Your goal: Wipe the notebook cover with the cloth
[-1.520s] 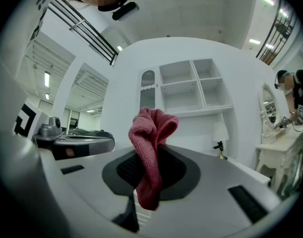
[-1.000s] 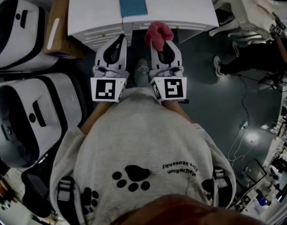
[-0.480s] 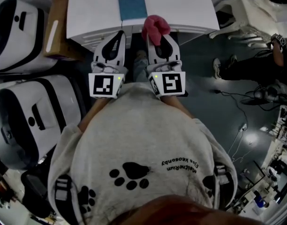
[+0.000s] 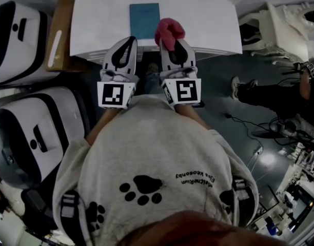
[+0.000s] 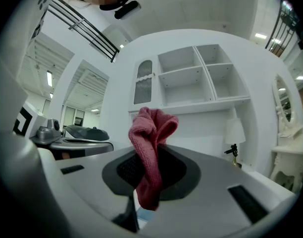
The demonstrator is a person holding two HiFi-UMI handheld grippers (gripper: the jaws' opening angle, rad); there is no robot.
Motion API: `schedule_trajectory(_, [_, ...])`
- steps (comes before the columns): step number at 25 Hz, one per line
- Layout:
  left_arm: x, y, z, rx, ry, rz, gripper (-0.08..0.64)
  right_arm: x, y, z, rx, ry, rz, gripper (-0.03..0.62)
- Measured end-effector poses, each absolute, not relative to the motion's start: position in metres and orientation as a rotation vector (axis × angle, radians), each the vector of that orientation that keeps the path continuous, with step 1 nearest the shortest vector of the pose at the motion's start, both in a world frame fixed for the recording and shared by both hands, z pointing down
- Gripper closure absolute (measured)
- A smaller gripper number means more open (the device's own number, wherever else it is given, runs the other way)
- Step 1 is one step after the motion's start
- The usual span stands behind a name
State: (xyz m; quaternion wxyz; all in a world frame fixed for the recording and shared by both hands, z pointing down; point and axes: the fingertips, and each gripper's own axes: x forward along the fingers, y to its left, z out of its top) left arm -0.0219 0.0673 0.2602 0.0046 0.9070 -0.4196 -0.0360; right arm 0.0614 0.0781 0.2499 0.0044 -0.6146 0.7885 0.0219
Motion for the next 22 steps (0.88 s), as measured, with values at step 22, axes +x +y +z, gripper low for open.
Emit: schedule_trajectory(22, [0.036, -0.076, 0.255, 2.714, -1.557, -0.084, 0.548, 0.116, -0.082, 0.253, -1.640, 2.689, 0.050, 0.531])
